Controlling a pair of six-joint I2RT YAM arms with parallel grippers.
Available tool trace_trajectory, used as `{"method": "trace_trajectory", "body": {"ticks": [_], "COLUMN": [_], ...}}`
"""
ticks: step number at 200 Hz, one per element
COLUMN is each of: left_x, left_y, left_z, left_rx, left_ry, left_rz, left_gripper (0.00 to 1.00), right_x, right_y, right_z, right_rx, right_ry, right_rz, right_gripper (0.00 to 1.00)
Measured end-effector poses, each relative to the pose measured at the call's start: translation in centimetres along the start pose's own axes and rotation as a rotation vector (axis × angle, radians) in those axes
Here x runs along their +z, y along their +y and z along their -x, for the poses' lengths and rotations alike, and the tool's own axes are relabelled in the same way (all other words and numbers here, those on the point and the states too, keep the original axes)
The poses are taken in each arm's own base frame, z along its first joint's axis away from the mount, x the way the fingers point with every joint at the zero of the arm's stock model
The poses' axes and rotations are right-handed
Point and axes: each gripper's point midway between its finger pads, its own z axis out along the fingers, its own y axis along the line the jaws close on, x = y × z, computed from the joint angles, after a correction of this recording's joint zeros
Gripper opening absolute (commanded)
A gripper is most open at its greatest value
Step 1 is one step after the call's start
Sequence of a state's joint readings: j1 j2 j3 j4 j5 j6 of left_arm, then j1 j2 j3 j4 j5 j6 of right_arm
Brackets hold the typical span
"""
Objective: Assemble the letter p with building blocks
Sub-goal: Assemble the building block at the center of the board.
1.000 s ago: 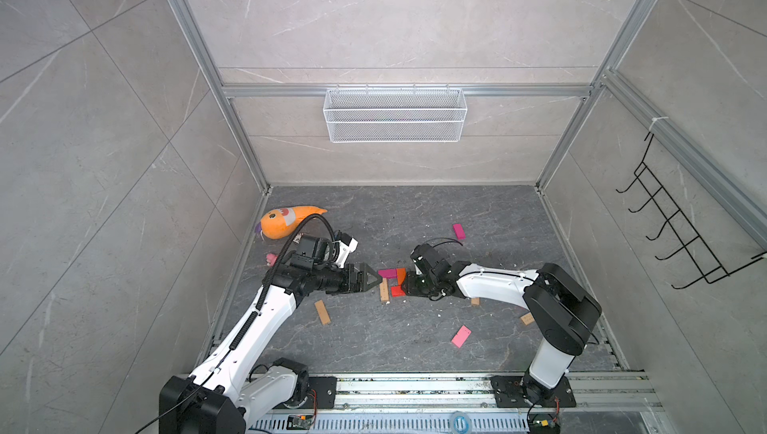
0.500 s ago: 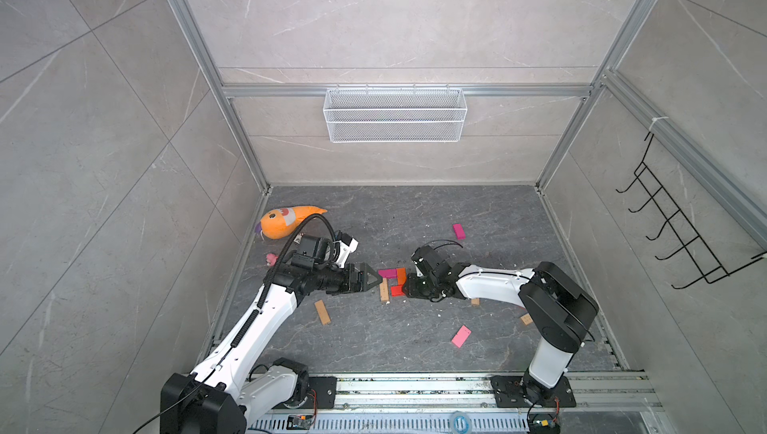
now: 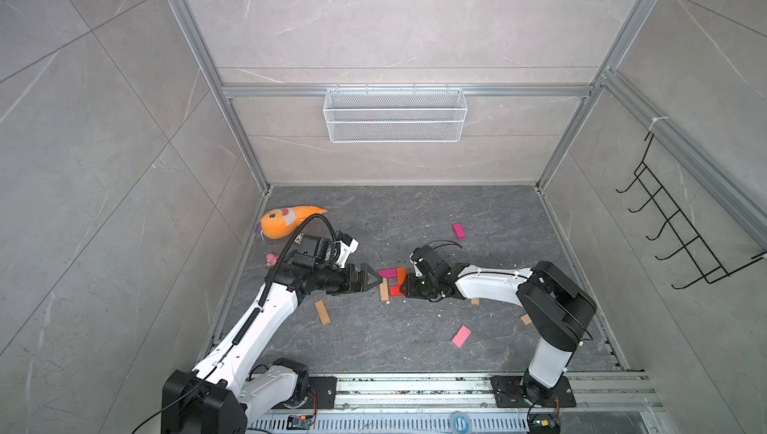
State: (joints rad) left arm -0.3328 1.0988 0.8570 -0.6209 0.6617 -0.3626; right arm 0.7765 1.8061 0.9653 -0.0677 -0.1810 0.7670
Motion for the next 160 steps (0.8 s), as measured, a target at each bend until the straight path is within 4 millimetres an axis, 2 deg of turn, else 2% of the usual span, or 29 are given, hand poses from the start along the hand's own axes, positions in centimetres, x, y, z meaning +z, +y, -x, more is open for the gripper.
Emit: {"method": "trace_trajectory", "body": {"ticks": [160], "left_x": [0.09], "left_y": [0.09], "left_z": [-0.04], "left_rx": [-0.004], "left_ry": [0.004], "left_rz": [0.002], "left_gripper": [1.00], "right_x": [0.37], "right_y": [0.62], "right_z": [0.09], "right_rx": [0.012], "right_ry": [0.004], "right_rz": [0.035], "right_gripper": [0.37]}}
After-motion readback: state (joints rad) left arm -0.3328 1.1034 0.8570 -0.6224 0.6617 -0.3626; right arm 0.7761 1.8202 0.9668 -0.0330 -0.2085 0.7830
